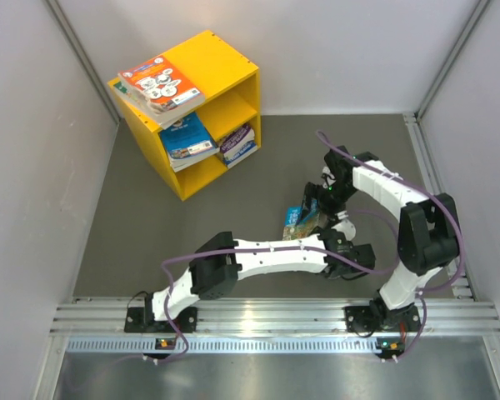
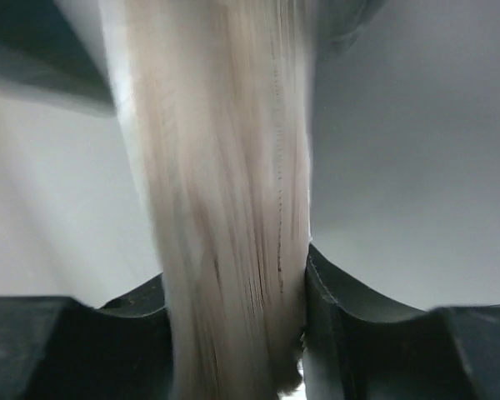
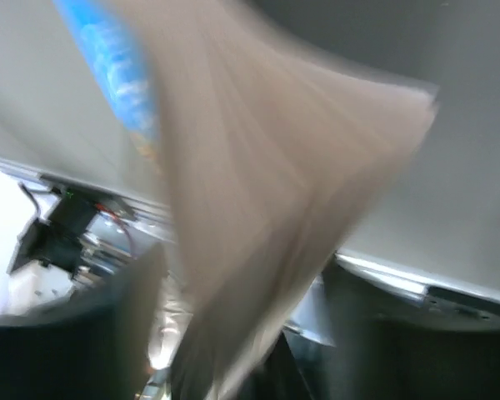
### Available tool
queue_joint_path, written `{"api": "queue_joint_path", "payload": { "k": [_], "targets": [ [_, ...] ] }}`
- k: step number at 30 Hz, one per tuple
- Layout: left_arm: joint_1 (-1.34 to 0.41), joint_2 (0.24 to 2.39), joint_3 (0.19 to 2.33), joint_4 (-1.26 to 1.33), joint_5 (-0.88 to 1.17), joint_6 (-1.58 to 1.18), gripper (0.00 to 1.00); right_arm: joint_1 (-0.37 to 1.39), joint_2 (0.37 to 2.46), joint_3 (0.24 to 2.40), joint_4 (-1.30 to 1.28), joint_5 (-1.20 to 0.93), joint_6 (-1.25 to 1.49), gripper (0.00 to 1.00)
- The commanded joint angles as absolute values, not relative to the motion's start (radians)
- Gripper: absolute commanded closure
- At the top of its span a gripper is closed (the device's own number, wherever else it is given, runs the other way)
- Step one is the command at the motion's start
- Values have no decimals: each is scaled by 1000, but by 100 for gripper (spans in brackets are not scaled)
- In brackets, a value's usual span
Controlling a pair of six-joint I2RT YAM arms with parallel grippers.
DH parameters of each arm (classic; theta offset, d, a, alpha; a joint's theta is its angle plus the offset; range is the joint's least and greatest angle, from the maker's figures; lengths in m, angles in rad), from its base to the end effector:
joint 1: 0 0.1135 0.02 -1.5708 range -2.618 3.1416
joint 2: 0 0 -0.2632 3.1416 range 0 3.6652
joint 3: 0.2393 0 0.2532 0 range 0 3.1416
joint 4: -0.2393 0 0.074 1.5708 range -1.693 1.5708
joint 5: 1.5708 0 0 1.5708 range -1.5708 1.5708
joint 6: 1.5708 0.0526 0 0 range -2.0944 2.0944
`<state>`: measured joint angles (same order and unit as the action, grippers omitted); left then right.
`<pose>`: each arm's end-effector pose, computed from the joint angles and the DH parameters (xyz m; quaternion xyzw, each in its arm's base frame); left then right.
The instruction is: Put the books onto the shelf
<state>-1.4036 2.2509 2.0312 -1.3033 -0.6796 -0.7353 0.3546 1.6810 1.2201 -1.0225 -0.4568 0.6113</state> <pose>0.1065 -0.4325 0.2083 0.3016 0.8930 0.1404 0.3030 0.2794 0.1282 0.1987 -0.1148 -0.9664 -0.2201 0.0674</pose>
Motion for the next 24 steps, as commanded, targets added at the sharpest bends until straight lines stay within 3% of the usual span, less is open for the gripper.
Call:
{"api": "queue_joint_path", "payload": {
  "k": [1, 6, 12, 18, 24],
  "targets": [
    [-1411, 2188, 2079, -1269, -738, -745, 100, 336, 1706, 1336, -1040, -505, 559, 1],
    [-1365, 2044, 2037, -1247, -683, -778, 100, 137, 1695, 1575, -1192, -463, 480, 0],
    [-1206, 1756, 1913, -984, -488, -778, 100, -106, 1566, 1715, -1226, -469, 567, 0],
    [-1015, 1517, 1806, -550, -200, -713, 100, -114, 1419, 1487, -1144, -564, 661, 0],
    [-772, 1457, 1795, -204, 39, -865, 100, -94, 1318, 1301, -1137, -569, 652, 0]
  ]
}}
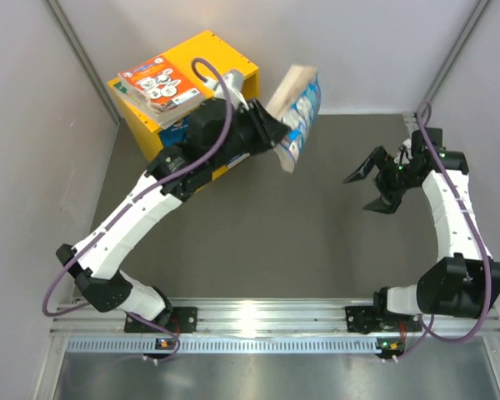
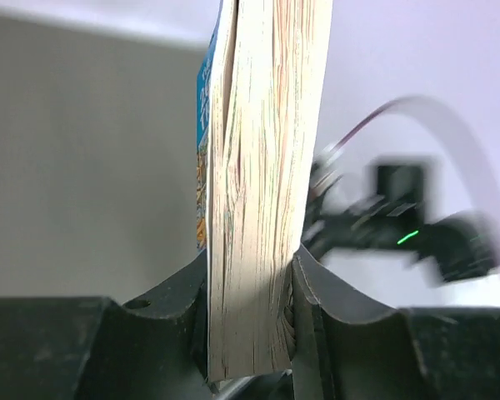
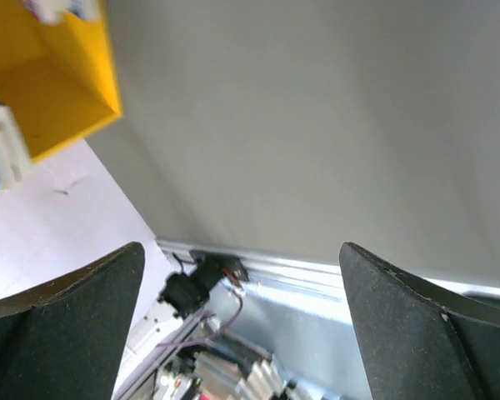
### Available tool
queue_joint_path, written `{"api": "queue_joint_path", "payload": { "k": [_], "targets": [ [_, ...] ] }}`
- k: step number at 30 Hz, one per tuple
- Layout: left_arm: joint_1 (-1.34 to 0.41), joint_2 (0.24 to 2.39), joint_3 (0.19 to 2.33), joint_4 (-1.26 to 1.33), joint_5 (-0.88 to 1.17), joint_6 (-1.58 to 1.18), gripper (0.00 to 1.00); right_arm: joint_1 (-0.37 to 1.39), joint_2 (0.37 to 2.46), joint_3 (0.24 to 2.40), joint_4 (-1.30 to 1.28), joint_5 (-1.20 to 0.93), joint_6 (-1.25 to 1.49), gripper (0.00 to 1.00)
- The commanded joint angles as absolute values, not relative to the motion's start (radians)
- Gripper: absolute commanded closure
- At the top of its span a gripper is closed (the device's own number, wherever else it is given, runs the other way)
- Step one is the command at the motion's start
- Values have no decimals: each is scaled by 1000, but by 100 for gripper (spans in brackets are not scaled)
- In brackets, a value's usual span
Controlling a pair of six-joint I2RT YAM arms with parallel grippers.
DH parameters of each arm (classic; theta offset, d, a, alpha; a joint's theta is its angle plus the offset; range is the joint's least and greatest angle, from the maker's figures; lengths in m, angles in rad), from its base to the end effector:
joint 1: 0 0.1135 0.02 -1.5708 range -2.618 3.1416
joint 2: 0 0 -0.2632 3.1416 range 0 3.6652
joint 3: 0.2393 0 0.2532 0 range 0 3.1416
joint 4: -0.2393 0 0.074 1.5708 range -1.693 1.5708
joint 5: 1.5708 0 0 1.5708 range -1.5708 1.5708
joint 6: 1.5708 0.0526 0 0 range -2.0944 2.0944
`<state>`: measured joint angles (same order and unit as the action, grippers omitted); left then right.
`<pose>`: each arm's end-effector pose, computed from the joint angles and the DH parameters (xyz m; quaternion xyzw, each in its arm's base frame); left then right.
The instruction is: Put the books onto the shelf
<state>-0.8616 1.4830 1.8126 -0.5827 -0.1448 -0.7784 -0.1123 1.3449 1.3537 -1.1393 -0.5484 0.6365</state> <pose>0.2221 -0.2472 0.4805 -0.0114 0.7898 -0.4074 0.4584 0.2586 -0.0016 0.3246 0.2885 0.8960 0.3097 0.1346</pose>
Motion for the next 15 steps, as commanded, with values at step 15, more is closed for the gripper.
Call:
{"api": "queue_joint_path", "payload": {
  "k": [15],
  "targets": [
    [-594, 1430, 1651, 590, -440, -1008, 100, -38, 1252, 1218, -1121, -557, 640, 0]
  ]
}}
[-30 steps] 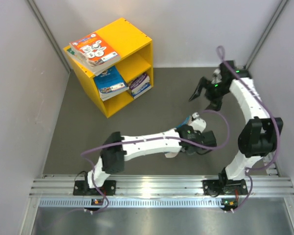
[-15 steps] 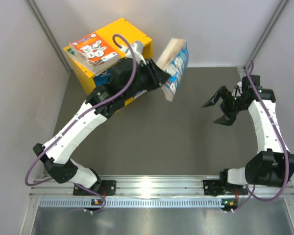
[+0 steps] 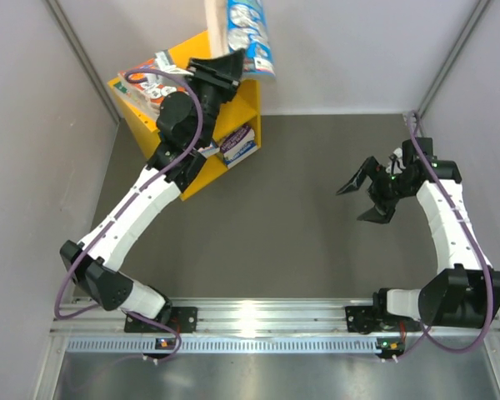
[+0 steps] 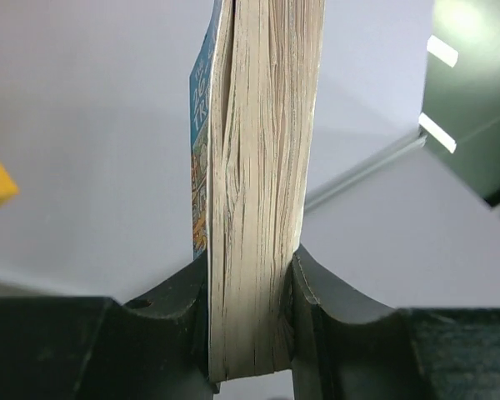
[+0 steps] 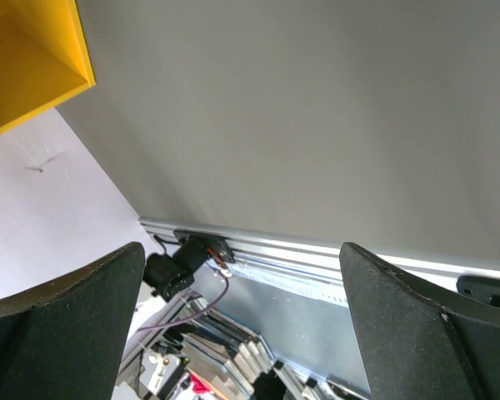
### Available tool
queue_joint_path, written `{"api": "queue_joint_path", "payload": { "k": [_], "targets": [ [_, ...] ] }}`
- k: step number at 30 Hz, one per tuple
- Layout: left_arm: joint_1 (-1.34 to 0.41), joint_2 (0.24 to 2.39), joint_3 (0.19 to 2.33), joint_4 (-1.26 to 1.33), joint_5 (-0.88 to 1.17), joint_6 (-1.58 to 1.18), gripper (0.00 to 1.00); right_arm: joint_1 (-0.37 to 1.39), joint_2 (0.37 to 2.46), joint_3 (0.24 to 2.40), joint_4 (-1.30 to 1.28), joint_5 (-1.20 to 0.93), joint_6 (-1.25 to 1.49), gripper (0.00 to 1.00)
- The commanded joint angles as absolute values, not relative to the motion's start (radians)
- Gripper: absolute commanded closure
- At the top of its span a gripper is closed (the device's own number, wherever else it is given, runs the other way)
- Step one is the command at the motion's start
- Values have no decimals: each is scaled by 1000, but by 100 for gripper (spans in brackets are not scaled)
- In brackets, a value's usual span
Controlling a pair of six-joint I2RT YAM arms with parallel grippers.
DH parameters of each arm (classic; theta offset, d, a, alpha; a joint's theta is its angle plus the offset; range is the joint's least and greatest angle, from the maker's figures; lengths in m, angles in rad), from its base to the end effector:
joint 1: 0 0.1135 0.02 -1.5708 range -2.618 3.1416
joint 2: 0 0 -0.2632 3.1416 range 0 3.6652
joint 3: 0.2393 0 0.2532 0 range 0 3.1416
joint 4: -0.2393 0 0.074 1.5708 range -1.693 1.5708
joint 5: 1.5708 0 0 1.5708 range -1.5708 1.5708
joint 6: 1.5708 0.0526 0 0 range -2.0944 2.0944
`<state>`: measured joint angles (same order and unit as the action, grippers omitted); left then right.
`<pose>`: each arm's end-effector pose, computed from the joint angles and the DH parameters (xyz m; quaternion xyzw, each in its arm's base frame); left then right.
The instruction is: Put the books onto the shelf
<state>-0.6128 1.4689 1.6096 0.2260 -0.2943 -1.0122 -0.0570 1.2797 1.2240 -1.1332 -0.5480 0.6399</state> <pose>0.2905 -0.1856 0.5138 -0.2296 0.5251 -0.5348 0.6209 0.2389 0.0138 0.3015 0.2745 0.9059 0.3070 0.0987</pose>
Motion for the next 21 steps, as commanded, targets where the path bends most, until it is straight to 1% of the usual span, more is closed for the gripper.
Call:
{"api": "queue_joint_path", "payload": {
  "k": [1, 2, 5, 9, 11, 15, 21],
  "targets": [
    [-592, 1427, 1643, 607, -465, -977, 100, -35, 1250, 1215, -1120, -558, 640, 0],
    [-592, 1422, 1619, 626, -538, -962, 100, -29, 1249, 1213, -1121, -558, 638, 0],
    [-580, 1376, 1542, 693, -664, -914, 100, -18, 1244, 1219, -1126, -561, 635, 0],
    [-543, 1336, 1444, 710, -730, -933, 100, -8, 1243, 1232, -1140, -558, 627, 0],
    [-537, 1315, 1370, 770, -777, -946, 100, -8, 1247, 1232, -1147, -554, 623, 0],
    [-520, 1286, 1267, 807, -839, -954, 100, 25, 1249, 1226, -1154, -549, 612, 0],
    [-460, 1284, 1172, 825, -831, -1074, 100, 41, 1255, 1213, -1160, -532, 606, 0]
  ]
}}
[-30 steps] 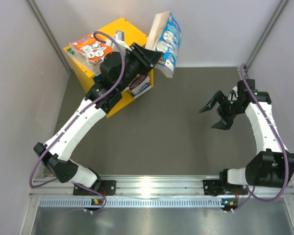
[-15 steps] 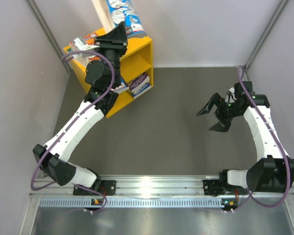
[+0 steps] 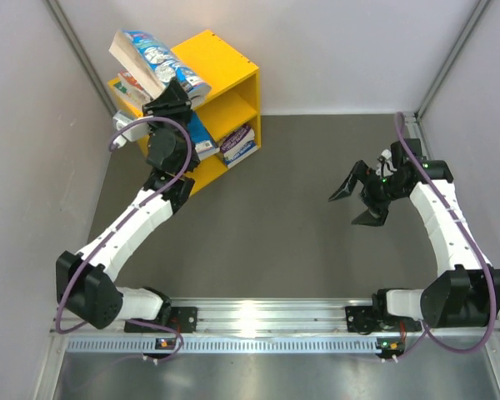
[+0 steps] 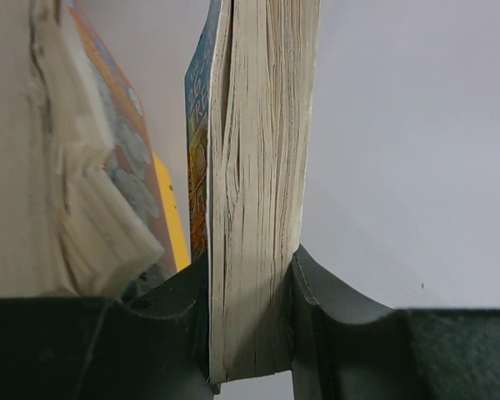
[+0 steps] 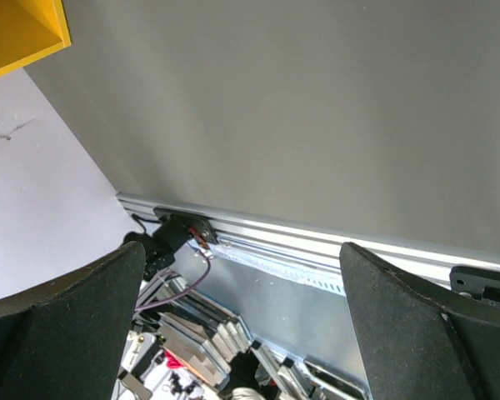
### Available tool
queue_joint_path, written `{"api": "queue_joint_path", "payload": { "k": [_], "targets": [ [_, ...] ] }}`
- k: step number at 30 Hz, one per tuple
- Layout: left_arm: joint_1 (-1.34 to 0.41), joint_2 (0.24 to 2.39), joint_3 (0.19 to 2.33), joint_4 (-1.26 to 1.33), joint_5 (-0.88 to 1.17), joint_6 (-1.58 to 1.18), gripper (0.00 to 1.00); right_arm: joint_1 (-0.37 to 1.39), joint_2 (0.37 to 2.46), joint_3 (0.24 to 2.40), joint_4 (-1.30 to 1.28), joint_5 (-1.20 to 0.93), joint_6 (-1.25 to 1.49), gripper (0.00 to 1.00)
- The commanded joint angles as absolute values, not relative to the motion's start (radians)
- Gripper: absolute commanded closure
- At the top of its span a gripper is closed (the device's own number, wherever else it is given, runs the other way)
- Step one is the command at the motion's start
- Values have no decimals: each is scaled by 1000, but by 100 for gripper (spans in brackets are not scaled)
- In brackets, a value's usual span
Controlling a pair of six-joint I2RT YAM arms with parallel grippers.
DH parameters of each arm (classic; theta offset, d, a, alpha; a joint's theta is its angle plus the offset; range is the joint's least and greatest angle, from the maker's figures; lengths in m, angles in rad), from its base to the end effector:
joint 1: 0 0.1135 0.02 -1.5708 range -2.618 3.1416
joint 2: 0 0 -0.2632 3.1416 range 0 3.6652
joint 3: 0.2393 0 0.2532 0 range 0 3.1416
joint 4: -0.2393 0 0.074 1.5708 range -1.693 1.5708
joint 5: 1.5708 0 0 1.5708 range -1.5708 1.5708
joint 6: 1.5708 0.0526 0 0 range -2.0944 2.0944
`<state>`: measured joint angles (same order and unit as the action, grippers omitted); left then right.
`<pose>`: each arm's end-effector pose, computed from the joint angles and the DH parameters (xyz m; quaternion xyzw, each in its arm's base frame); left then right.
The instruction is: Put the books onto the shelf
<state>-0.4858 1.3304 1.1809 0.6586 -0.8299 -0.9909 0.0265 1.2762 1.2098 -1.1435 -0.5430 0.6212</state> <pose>0.2879 -0.1082 0.4452 -0.4524 0.3617 -0.3802 0.7210 0.2342 0.0334 0.2976 0.2317 0.9202 0.3051 0.0800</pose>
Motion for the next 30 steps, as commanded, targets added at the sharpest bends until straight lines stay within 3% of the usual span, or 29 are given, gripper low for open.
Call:
{"api": "queue_joint_path", "payload": {
  "k": [1, 10, 11, 14, 22, 25, 30],
  "targets": [
    [-459, 1284, 1164, 822, -845, -1072, 100, 41, 1256, 1213, -1158, -531, 604, 0],
    [-436, 1279, 1155, 640, -858, -1209, 98, 41, 1266, 1209, -1149, -526, 607, 0],
    [-434, 1275, 1160, 608, -857, -1229, 87, 41, 1266, 1209, -1149, -526, 609, 1],
    [-431, 1261, 1155, 559, -861, -1242, 68, 41, 1269, 1209, -1147, -528, 611, 0],
    [-411, 1227, 1216, 376, -864, -1226, 29, 41, 1267, 1193, -1137, -534, 612, 0],
    [-400, 1236, 1261, 322, -829, -1180, 18, 41, 1266, 1186, -1135, -535, 612, 0],
    [-397, 1278, 1403, 135, -755, -1071, 14, 41, 1267, 1183, -1132, -538, 611, 0]
  ]
}}
